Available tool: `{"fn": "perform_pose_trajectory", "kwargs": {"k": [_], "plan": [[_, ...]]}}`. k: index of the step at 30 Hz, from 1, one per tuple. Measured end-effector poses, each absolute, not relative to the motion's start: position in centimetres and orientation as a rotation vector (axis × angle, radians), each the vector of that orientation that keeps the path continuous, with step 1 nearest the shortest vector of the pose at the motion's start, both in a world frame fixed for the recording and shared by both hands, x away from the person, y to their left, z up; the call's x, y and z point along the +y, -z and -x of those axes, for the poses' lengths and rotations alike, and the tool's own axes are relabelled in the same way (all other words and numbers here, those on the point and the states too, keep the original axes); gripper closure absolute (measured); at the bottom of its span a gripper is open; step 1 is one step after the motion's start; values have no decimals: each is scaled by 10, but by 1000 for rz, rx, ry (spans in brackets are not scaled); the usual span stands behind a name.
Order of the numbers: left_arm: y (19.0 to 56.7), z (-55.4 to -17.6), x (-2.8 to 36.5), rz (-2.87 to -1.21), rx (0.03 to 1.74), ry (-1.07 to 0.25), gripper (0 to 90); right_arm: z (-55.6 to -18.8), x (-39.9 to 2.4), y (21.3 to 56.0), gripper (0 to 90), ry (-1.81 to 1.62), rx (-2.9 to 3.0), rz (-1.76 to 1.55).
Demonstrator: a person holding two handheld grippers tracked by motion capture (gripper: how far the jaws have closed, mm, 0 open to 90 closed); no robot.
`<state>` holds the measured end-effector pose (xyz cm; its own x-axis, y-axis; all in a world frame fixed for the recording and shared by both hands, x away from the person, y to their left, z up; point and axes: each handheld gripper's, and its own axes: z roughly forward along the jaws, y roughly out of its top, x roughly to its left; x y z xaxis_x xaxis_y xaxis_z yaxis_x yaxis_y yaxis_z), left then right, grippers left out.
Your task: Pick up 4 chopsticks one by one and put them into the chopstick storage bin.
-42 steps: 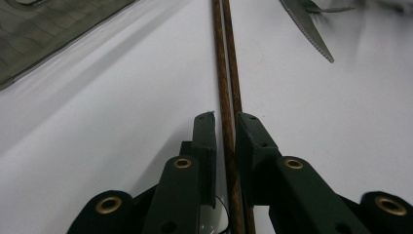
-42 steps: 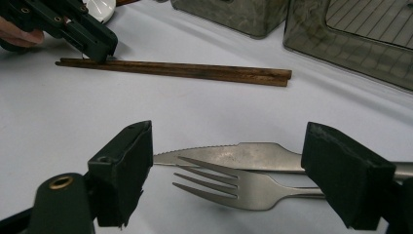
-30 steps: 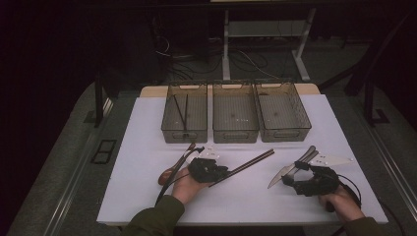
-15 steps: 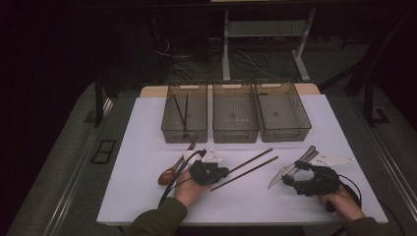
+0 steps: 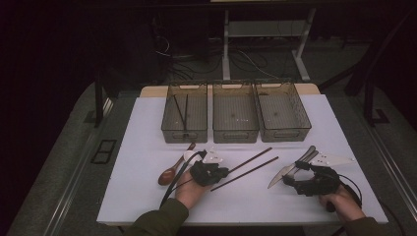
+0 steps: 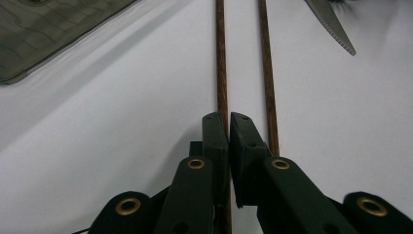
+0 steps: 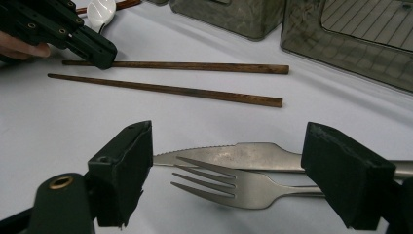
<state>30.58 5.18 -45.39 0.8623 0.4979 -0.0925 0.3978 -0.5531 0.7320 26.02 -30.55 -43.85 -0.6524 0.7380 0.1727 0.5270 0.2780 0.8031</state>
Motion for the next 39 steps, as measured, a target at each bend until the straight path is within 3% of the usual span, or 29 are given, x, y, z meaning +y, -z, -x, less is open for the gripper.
{"fn": "perform_pose_trajectory", "kwargs": {"k": [17, 39], "plan": [[439, -302, 58, -2178, 654, -152, 853, -260, -307, 437, 188, -1317, 2303, -1167], [418, -299, 83, -2140, 536, -118, 852, -259, -309, 436, 188, -1327, 2287, -1178]]}}
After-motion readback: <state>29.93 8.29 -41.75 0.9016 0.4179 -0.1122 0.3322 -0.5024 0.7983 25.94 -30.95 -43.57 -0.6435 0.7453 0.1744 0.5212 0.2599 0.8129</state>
